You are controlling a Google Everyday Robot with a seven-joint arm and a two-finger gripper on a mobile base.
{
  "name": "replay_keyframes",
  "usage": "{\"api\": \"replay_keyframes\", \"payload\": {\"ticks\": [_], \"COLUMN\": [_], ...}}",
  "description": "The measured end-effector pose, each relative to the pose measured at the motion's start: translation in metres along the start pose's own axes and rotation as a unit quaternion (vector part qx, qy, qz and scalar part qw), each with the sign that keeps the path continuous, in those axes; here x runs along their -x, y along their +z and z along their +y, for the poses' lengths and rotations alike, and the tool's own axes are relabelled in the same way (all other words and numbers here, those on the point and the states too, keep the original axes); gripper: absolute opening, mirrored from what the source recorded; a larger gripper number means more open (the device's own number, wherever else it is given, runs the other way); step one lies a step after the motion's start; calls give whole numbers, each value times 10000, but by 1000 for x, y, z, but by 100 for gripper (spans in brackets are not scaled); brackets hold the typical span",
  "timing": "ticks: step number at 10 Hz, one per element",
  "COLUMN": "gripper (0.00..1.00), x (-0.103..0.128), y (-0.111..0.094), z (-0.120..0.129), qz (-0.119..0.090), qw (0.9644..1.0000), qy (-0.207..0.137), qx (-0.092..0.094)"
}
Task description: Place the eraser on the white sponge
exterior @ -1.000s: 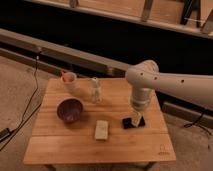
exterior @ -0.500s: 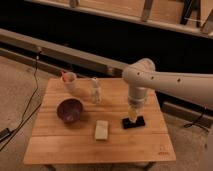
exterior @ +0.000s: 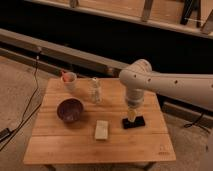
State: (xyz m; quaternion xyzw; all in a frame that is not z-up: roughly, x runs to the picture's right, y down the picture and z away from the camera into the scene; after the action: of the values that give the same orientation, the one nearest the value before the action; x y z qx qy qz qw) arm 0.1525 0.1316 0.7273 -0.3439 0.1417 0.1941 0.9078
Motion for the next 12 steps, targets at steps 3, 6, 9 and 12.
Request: {"api": "replay_keyframes", "payload": {"ticks": [3, 6, 9, 12], "gripper": [65, 65, 65, 65], "x": [-6, -9, -7, -2], "y": [9, 17, 28, 44], "z": [-3, -7, -7, -3], "qz": [59, 166, 292, 317], "qw": [10000, 9989, 9953, 9906], "qy": [-67, -430, -888, -1279], "qx": [-17, -128, -243, -363]}}
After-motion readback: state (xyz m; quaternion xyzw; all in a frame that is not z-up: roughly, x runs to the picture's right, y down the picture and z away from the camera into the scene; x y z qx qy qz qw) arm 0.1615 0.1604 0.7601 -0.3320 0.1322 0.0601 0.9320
